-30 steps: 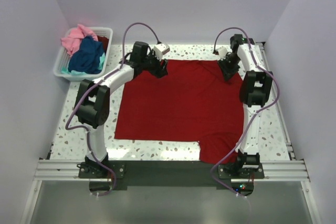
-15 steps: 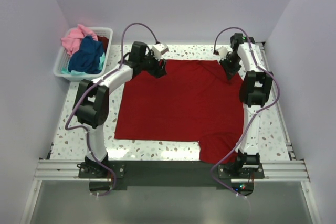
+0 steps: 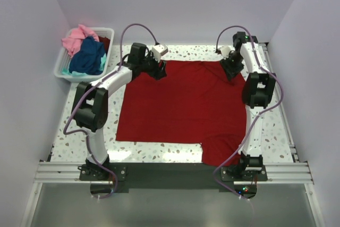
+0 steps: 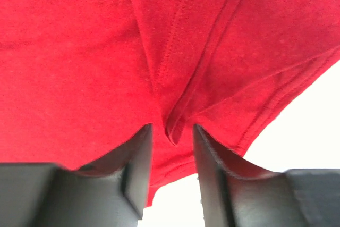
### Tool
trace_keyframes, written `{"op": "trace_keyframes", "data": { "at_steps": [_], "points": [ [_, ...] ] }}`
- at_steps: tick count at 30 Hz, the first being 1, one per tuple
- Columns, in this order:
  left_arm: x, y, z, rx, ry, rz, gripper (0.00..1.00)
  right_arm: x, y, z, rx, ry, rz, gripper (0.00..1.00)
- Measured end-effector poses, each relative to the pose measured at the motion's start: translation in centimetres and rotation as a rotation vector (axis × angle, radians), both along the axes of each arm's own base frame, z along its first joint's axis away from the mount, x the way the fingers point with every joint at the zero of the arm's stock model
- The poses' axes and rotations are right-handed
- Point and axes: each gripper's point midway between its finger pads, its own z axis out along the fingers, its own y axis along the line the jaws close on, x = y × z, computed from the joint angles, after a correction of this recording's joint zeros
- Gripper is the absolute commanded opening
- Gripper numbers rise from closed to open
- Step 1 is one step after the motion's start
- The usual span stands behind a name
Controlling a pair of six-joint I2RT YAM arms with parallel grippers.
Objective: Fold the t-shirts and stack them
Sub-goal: Flatten the tshirt out
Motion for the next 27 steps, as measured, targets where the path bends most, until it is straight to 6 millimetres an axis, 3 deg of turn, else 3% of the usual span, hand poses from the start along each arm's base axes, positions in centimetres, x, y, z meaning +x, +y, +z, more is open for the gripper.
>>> {"op": "trace_keyframes", "data": {
  "at_steps": [3,13,16,17,18,21,24,27],
  "points": [
    [-0.2,0.1,0.0,0.0,0.002,0.0,0.63,-0.2,0.2,-0.2,0.006,0.011,-0.001,0.45],
    [-0.4,0.1,-0.1,0.002,0.005,0.0,0.63,-0.6,0.2,-1.9,0.006,0.053,0.0,0.34],
    [-0.4,0.1,-0.1,0.002,0.005,0.0,0.62,-0.8,0.1,-2.6,0.005,0.071,0.004,0.18],
    [-0.4,0.1,-0.1,0.002,0.005,0.0,0.62,-0.8,0.1,-2.8,0.005,0.075,0.003,0.05],
    [-0.4,0.1,-0.1,0.002,0.005,0.0,0.62,-0.8,0.1,-2.9,0.003,0.077,0.008,0.0],
    [-0.4,0.1,-0.1,0.003,0.007,0.0,0.62,-0.8,0.0,-2.9,-0.004,0.075,0.001,0.0],
    [-0.5,0.2,-0.2,0.005,0.01,0.001,0.62,0.6,-0.6,-2.6,-0.039,0.018,-0.013,0.0],
    [-0.7,0.4,-0.3,0.009,0.012,0.003,0.62,3.5,-1.9,-1.9,-0.111,-0.125,-0.06,0.0]
  ]
}}
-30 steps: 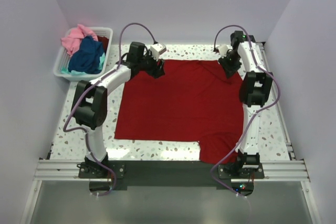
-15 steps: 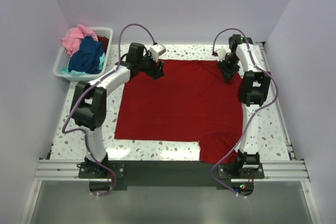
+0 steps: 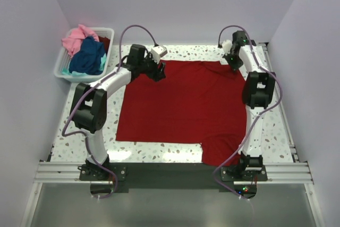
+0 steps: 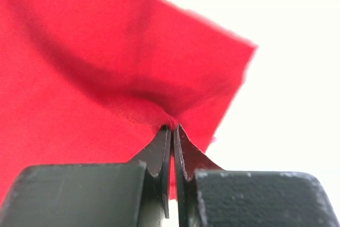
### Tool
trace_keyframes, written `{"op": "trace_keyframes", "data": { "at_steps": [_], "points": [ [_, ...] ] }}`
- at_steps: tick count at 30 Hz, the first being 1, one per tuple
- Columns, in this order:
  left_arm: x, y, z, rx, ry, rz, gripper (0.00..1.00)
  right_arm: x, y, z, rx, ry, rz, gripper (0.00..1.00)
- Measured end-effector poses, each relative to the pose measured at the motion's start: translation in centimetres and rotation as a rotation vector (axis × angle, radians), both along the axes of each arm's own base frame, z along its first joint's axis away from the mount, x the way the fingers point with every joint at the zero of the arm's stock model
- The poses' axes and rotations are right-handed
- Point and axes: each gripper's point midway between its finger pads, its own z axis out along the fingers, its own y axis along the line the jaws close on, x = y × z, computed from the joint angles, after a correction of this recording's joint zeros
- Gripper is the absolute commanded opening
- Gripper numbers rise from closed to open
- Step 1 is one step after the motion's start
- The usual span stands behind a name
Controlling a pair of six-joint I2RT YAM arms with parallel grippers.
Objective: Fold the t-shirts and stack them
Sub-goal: Flatten the tshirt out
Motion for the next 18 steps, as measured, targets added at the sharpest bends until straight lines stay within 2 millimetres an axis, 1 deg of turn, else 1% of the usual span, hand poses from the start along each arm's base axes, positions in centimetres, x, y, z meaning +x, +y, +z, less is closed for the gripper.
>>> {"op": "trace_keyframes", "data": {
  "at_steps": [2,3,4,5,6,7,8,9,10,11,12,13,15,18],
  "points": [
    [-0.1,0.2,0.0,0.003,0.001,0.005,0.62,3.2,-0.9,1.5,-0.055,-0.17,-0.044,0.01],
    [-0.1,0.4,-0.1,0.006,0.002,0.01,0.62,5.1,-1.3,2.6,-0.08,-0.268,-0.071,0.08],
    [-0.2,0.7,-0.1,0.008,0.003,0.016,0.62,7.1,-1.7,4.0,-0.105,-0.372,-0.102,0.2],
    [-0.2,1.0,-0.2,0.01,0.004,0.023,0.63,9.3,-2.0,5.6,-0.118,-0.481,-0.134,0.58],
    [-0.1,1.4,-0.2,0.015,0.005,0.034,0.63,11.3,-2.1,7.1,-0.126,-0.576,-0.162,0.79],
    [0.0,1.9,-0.3,0.019,0.007,0.046,0.63,13.3,-2.2,8.9,-0.135,-0.668,-0.183,0.95],
    [0.1,2.2,-0.3,0.021,0.006,0.055,0.63,14.9,-2.2,10.4,-0.139,-0.746,-0.196,0.99],
    [0.2,2.7,-0.4,0.024,0.008,0.068,0.63,16.5,-2.0,11.9,-0.139,-0.827,-0.209,0.99],
    [0.2,3.2,-0.5,0.026,0.011,0.081,0.63,17.5,-1.7,13.2,-0.139,-0.888,-0.219,0.99],
    [0.3,3.8,-0.6,0.031,0.013,0.097,0.63,18.1,-1.5,13.8,-0.137,-0.923,-0.222,0.99],
    [0.3,4.4,-0.6,0.034,0.014,0.111,0.63,18.2,-1.1,13.9,-0.134,-0.935,-0.218,0.99],
    [0.2,4.9,-0.6,0.036,0.014,0.122,0.63,18.0,-0.9,13.8,-0.134,-0.932,-0.215,0.99],
    [0.0,6.0,-0.5,0.039,0.016,0.148,0.63,16.9,-0.4,12.5,-0.135,-0.882,-0.193,0.98],
    [-0.3,7.3,0.1,0.038,0.013,0.178,0.63,13.9,0.1,10.5,-0.14,-0.758,-0.149,0.99]
  ]
}}
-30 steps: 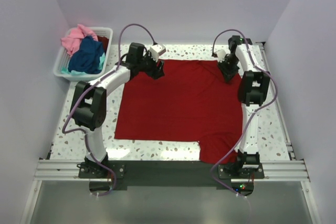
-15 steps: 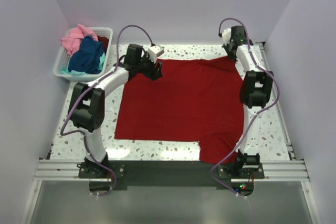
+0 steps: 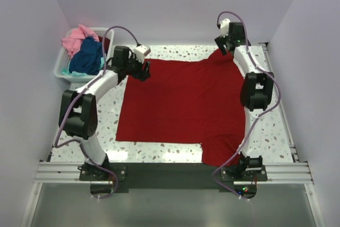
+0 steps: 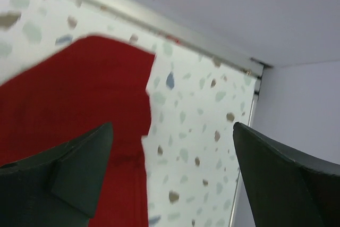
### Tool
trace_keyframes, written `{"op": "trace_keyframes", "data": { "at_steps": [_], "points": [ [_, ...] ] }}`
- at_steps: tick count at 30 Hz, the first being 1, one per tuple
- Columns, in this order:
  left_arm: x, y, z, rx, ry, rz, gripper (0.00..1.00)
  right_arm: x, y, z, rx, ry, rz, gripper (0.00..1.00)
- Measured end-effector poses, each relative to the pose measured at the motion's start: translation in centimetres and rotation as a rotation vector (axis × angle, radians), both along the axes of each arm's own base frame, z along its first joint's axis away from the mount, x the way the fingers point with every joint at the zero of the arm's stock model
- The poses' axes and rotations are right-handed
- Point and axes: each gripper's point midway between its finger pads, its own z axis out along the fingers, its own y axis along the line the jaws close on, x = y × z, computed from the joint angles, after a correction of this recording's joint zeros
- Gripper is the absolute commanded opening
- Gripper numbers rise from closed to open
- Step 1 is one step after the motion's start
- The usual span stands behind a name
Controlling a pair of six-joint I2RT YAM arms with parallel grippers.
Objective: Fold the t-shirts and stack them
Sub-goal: Flatten the tshirt out
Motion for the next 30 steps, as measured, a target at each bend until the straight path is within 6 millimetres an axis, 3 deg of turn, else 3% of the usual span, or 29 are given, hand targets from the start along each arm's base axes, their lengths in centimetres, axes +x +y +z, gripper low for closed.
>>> {"op": "trace_keyframes", "data": {
  "at_steps": [4,9,12,15,17,20,23,26,30],
  "points": [
    [-0.8,1.3,0.0,0.019,0.032,0.013,0.61,-5.3,0.5,0.0,0.014,0.19,0.082,0.99],
    [-4.5,2.5,-2.2,0.124,0.127,-0.12,0.61,-15.1,0.8,1.4,0.078,0.428,0.205,0.99],
    [-9.1,3.1,-2.7,0.185,0.157,-0.276,0.61,-22.5,0.8,0.6,0.114,0.603,0.294,0.99],
    [-14.4,4.1,-2.0,0.254,0.129,-0.445,0.61,-30.6,1.0,-1.3,0.143,0.807,0.383,0.98],
    [-17.6,4.9,-1.6,0.305,0.09,-0.552,0.61,-35.9,1.5,-2.2,0.143,0.923,0.45,0.95],
    [-22.1,6.2,-2.3,0.367,0.078,-0.683,0.61,-41.9,2.1,-2.7,0.107,1.023,0.547,0.85],
    [-25.3,7.3,-3.8,0.408,0.109,-0.769,0.6,-45.6,2.4,-3.2,0.073,1.07,0.617,0.79],
    [-26.7,8.1,-5.5,0.436,0.145,-0.781,0.59,-48.4,2.1,-4.8,0.05,1.137,0.623,0.75],
    [-26.6,8.9,-7.1,0.465,0.185,-0.725,0.59,-48.9,1.4,-8.2,0.028,1.21,0.568,0.71]
  ]
}}
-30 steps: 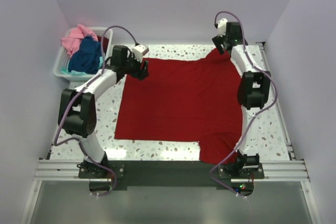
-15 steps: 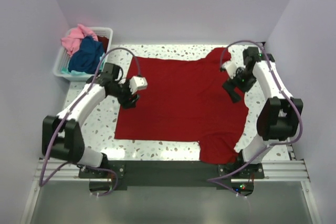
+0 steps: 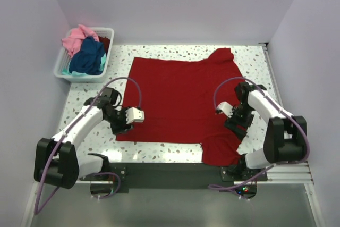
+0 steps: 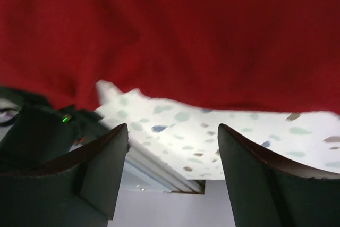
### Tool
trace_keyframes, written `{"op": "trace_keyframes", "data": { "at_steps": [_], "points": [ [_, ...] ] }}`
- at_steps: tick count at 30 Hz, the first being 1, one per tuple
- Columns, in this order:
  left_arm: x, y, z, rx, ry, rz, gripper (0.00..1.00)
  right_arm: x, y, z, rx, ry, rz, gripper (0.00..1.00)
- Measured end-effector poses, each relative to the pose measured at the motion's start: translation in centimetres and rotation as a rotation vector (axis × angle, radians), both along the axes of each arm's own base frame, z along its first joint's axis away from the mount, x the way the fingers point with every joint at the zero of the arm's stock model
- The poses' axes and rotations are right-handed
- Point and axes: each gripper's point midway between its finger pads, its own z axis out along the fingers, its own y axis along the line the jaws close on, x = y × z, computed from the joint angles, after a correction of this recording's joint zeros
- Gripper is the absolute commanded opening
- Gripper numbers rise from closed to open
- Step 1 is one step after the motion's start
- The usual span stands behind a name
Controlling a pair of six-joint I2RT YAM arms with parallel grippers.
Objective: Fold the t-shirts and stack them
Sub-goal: Flatten the tshirt out
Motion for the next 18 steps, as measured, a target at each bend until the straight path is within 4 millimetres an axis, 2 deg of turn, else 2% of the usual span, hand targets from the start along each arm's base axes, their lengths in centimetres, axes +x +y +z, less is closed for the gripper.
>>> {"op": "trace_keyframes", "data": {
  "at_steps": [7,9,12,18],
  "points": [
    [2.7,0.4,-2.2,0.041,0.002,0.125,0.59,4.5,-1.2,-4.6,-0.101,-0.049,-0.063,0.69],
    [3.4,0.5,-2.8,0.05,0.006,0.158,0.59,5.3,-1.7,-5.0,-0.143,-0.045,-0.08,0.69],
    [4.3,0.6,-4.2,0.065,0.027,0.207,0.59,7.8,-2.2,-5.1,-0.187,-0.072,-0.103,0.69],
    [9.2,-0.4,-4.1,0.041,-0.009,0.308,0.57,13.6,-2.8,-5.0,-0.221,-0.119,-0.146,0.72]
  ]
}}
